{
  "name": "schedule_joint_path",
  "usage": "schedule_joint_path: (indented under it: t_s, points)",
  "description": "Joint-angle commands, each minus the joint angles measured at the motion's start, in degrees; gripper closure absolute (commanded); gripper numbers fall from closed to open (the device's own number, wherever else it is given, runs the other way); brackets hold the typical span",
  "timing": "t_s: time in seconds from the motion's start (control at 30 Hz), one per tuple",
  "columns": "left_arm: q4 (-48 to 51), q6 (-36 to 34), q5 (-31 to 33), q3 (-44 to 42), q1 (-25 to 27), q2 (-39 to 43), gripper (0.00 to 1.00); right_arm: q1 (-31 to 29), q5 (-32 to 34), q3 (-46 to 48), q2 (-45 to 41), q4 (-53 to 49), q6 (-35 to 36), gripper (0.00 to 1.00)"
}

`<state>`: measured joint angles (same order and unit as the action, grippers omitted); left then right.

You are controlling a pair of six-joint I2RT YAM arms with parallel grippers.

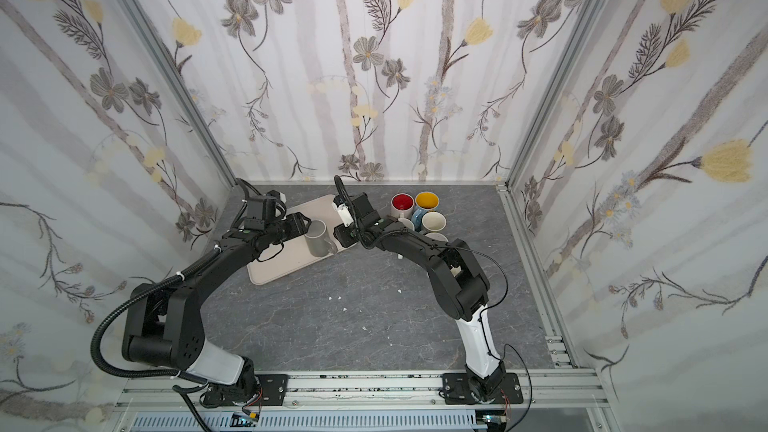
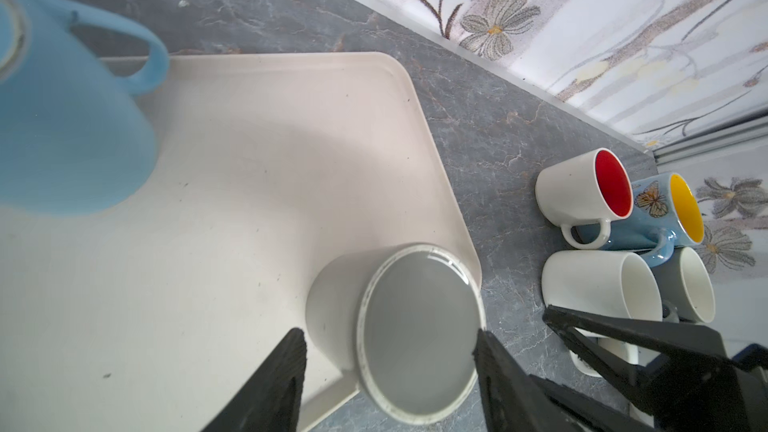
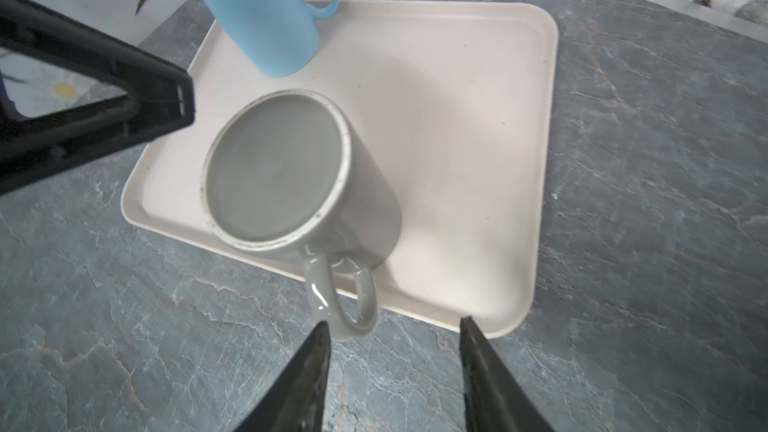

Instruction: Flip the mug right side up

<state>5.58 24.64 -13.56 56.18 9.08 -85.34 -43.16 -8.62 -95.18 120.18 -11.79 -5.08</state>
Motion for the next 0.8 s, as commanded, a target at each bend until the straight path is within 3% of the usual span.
schedule_joint_path:
  t_s: [0.0, 0.23, 0.37, 0.5, 0.7, 0.77]
  points:
    - [-5.76, 3.51, 0.13, -4.67, -0.53, 3.75, 0.36, -1.48, 3.17, -3.76, 3.00, -5.92, 5.71, 0.49]
    - [-7.40, 4.44, -0.66, -11.77, -1.85, 9.96, 0.35, -3.32, 4.22, -13.01, 10.49, -10.33, 6.52, 0.48]
    - [-7.06, 4.44, -1.01, -14.09, -2.43, 12.64, 0.35, -3.40, 5.62, -17.96, 13.93, -12.60, 7.21, 0.54]
    - [-5.97, 4.75, -1.11, -15.57, -2.58, 15.03, 0.34, -3.43, 8.57, -18.82, 14.71, -11.71, 8.55, 0.67]
    - [-3.91, 4.99, -0.71, -18.09, -2.62, 19.12, 0.34, -5.47, 13.66, -18.91, 14.47, -11.72, 10.71, 0.97]
    - [-4.62, 5.30, -0.32, -19.77, -2.81, 21.08, 0.33, -5.65, 14.95, -18.91, 13.75, -11.67, 10.91, 1.00]
